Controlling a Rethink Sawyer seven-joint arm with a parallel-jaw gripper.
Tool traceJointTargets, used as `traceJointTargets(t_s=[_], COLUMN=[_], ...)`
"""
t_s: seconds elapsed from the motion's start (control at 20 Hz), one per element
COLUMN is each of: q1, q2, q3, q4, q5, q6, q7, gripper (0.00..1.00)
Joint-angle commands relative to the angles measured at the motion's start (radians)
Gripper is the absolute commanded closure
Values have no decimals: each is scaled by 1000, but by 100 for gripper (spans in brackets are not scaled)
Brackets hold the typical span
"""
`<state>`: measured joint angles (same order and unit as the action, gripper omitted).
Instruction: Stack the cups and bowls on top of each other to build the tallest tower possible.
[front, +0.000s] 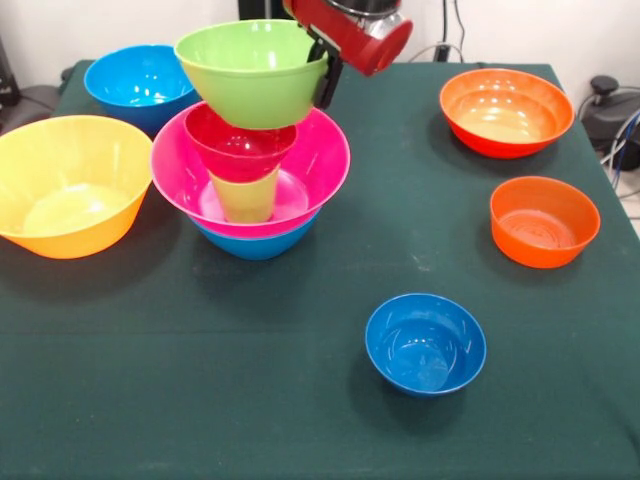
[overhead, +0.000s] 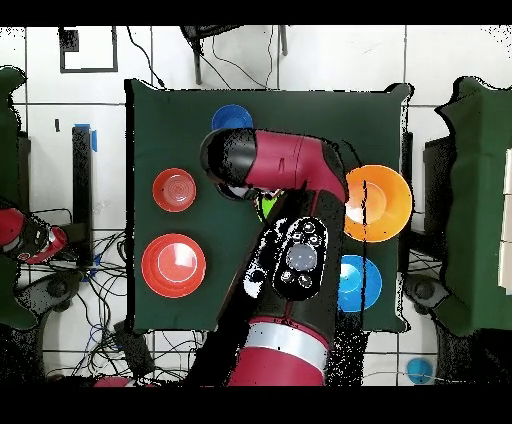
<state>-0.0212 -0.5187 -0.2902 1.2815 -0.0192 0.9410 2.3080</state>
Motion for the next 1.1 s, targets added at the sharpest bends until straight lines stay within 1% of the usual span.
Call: traceJointTargets(t_s=[0.05, 0.35, 0.6, 1.1], q1=[-11, -5, -3, 9], q2=[68, 86, 91, 82], q3=[103, 87, 86, 78], q4=[28, 15, 6, 12], q5=[-36, -50, -49, -48], q6=[35, 43, 44, 44], q7=[-26, -27, -28, -25], gripper=[100, 100, 100, 100])
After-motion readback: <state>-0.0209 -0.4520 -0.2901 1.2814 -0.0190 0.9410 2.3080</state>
